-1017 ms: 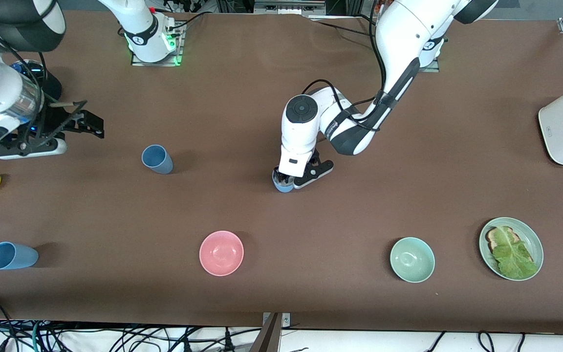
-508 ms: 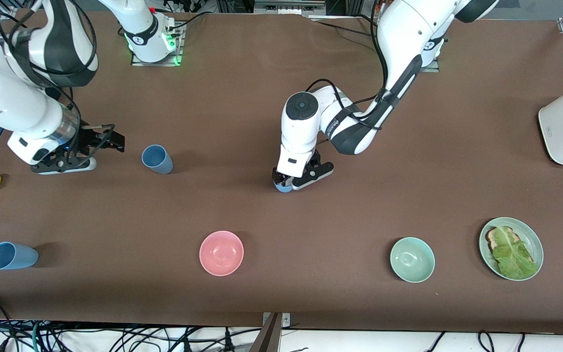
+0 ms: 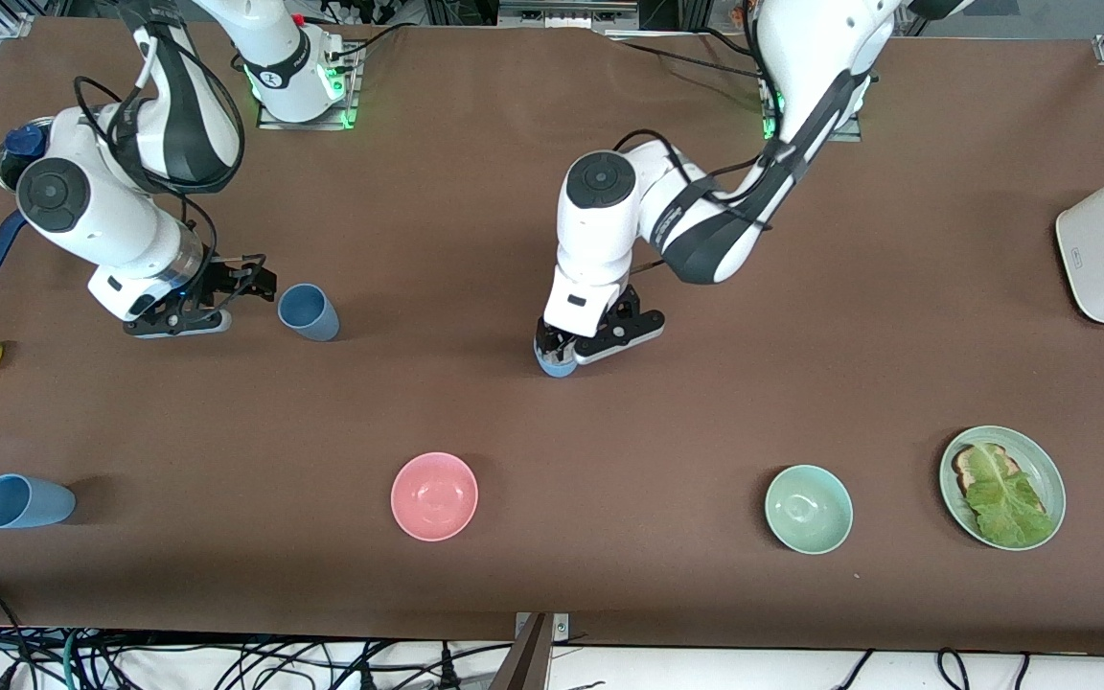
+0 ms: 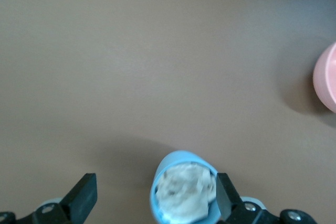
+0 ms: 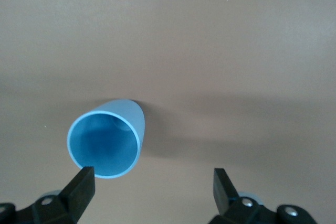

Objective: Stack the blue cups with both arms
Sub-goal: 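Open the left gripper and withdraw while the right gripper grasps the empty cup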

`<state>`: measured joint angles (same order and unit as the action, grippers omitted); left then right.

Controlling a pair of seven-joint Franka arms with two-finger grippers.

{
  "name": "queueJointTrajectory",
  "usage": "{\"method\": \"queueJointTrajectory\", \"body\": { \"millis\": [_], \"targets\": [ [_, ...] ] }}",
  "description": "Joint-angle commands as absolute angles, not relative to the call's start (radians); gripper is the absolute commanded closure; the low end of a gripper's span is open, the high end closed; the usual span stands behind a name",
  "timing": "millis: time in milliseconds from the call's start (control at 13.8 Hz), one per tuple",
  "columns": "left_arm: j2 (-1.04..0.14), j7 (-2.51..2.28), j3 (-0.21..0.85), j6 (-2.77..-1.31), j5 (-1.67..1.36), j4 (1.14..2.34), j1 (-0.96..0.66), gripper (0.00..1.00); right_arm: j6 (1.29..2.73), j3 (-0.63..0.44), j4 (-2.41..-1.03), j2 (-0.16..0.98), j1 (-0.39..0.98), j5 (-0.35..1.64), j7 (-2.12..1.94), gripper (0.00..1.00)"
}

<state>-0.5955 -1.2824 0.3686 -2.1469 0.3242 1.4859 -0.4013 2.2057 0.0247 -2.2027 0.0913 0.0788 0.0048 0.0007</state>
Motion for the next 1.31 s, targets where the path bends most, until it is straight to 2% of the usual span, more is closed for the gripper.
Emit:
{"method": "queueJointTrajectory", "body": {
  "millis": [0, 218, 290, 581, 871, 1017, 1234],
  "targets": [
    [-0.458, -1.137, 0.373, -2.018, 0.215, 1.493, -0.35, 0.0, 2.244, 0.028, -2.282, 0.034, 0.072, -0.002, -0.012, 0.0],
    [-0.419, -1.132, 0.373, -1.802, 0.225, 1.364, -0.35, 0.0, 2.287, 0.028, -2.304, 0.047, 0.072, -0.002, -0.011, 0.0],
    [-0.398, -1.129, 0.37, -1.781, 0.227, 1.339, -0.344, 0.0, 2.295, 0.028, -2.301, 0.058, 0.072, -0.002, -0.011, 0.01],
    [-0.276, -1.054, 0.371, -1.781, 0.216, 1.344, -0.282, 0.0, 2.385, 0.029, -2.301, 0.132, 0.074, -0.002, -0.002, 0.04],
    [-0.239, -0.941, 0.371, -1.776, 0.17, 1.35, -0.204, 0.0, 2.442, 0.038, -2.296, 0.17, 0.077, -0.002, 0.009, 0.05],
    [-0.213, -0.792, 0.37, -1.706, 0.179, 1.344, -0.178, 0.0, 2.459, 0.043, -2.298, 0.181, 0.078, 0.002, 0.034, 0.11],
    [-0.175, -0.579, 0.365, -1.654, 0.164, 1.347, -0.076, 0.0, 2.457, 0.063, -2.296, 0.181, 0.08, 0.003, 0.052, 0.28]
  ]
}}
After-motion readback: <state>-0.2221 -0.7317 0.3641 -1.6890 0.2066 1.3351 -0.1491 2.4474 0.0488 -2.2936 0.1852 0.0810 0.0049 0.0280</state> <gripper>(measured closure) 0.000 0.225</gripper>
